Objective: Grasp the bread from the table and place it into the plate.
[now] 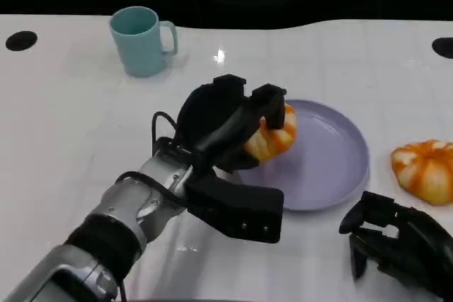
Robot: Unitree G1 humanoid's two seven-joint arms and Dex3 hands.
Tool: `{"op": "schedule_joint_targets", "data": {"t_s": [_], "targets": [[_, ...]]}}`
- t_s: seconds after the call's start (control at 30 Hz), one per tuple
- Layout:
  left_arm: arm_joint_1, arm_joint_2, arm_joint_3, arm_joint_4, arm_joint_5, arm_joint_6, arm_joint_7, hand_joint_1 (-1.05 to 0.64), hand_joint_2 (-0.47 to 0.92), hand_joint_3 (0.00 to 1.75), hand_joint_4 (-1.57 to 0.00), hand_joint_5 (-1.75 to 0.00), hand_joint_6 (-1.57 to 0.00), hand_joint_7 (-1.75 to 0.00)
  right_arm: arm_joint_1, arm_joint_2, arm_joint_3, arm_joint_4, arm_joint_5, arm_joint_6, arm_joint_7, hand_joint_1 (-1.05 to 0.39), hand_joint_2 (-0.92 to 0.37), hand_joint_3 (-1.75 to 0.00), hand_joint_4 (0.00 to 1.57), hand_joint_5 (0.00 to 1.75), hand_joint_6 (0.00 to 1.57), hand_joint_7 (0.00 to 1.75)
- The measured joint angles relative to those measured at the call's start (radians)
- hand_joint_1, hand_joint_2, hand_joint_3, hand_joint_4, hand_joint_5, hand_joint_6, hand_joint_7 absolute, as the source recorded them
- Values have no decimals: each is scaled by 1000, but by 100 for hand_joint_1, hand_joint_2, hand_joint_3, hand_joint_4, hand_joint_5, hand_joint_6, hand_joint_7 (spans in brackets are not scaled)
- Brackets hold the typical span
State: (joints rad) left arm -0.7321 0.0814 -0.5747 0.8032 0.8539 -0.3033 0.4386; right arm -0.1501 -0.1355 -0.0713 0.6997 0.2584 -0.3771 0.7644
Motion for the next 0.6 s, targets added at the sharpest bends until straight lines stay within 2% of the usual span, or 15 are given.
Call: {"op": "schedule_joint_targets", "data": {"t_s": [0.07, 0.27, 0.4, 0.47, 0.5, 0.57, 0.6], "targets": [[-12, -12, -12, 26, 1, 1, 0, -30, 79, 73, -80, -175, -69, -146, 3, 0, 2, -8, -1, 3, -6, -50, -92, -25, 66, 175, 70, 133], [-57, -53, -47, 92, 5, 4, 8, -29, 77, 73, -81, -175, -67, -157, 8, 1, 7, -20, -3, 9, -19, -50, -92, -26, 67, 175, 70, 134], [-89, -77, -53, 144, 1, -5, 10, -28, 76, 74, -77, -175, -66, -152, 15, 2, 8, -37, -3, 23, -26, -50, -92, -25, 67, 175, 70, 135], [-102, -85, -53, 170, -5, -17, 9, -29, 78, 68, -71, -172, -69, -137, 18, 2, 8, -47, -3, 35, -28, -50, -92, -25, 67, 175, 70, 135], [-105, -89, -53, 179, -11, -24, 9, -31, 82, 59, -69, -166, -69, -131, 19, 2, 8, -50, -3, 38, -30, -50, -92, -25, 67, 175, 70, 135], [-107, -94, -51, 196, -23, -43, 2, -32, 89, 44, -67, -141, -67, -113, 23, 3, 8, -58, -3, 43, -33, -49, -92, -25, 67, 175, 70, 135], [-107, -96, -49, 202, -37, -54, -13, -32, 90, 41, -67, -136, -67, -109, 25, 3, 8, -62, -3, 47, -33, -49, -92, -25, 67, 175, 69, 135]]}}
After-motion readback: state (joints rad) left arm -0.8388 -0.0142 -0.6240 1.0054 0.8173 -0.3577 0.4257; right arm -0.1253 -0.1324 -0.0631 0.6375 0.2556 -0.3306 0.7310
